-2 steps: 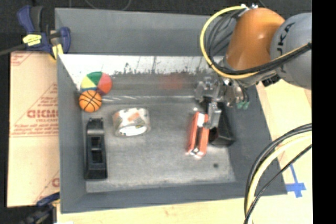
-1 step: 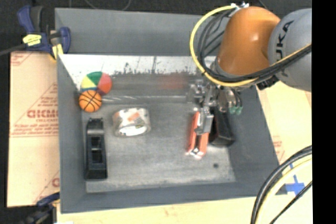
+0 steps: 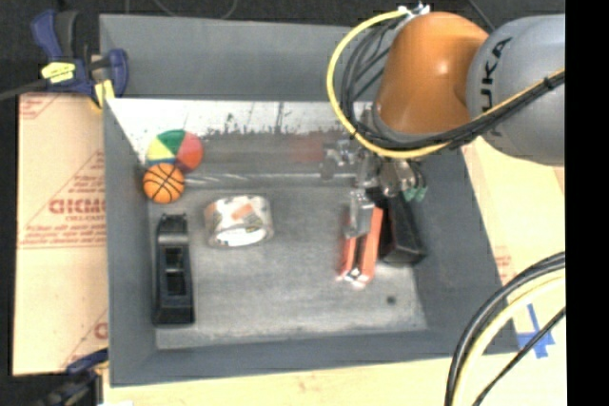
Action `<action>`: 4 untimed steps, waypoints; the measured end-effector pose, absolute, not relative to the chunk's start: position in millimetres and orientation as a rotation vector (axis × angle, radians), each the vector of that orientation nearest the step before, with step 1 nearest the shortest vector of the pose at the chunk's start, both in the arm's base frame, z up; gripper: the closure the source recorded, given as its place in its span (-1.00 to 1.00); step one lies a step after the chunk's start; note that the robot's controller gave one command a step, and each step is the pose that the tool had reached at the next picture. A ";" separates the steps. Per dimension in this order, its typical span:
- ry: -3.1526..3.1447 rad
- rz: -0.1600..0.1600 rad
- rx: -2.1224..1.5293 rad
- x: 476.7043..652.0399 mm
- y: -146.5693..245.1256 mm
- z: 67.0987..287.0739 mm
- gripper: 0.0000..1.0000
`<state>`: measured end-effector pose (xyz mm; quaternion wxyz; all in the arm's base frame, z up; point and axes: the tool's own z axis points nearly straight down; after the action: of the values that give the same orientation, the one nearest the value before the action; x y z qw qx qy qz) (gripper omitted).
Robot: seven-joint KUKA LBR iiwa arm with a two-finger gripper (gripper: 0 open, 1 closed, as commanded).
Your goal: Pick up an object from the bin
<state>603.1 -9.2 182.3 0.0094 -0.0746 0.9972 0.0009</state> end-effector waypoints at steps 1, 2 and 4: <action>3.134 0.000 -0.188 568.0 -0.3 157.4 -1.00; 3.134 0.001 0.160 564.6 37.0 153.7 -1.00; 3.125 0.001 -0.299 573.7 64.7 128.5 -1.00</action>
Offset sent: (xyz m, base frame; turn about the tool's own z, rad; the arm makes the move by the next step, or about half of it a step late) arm -0.0334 0.0865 -0.0349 0.0947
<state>573.7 64.7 128.5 0.0012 -0.0954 0.9954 0.0003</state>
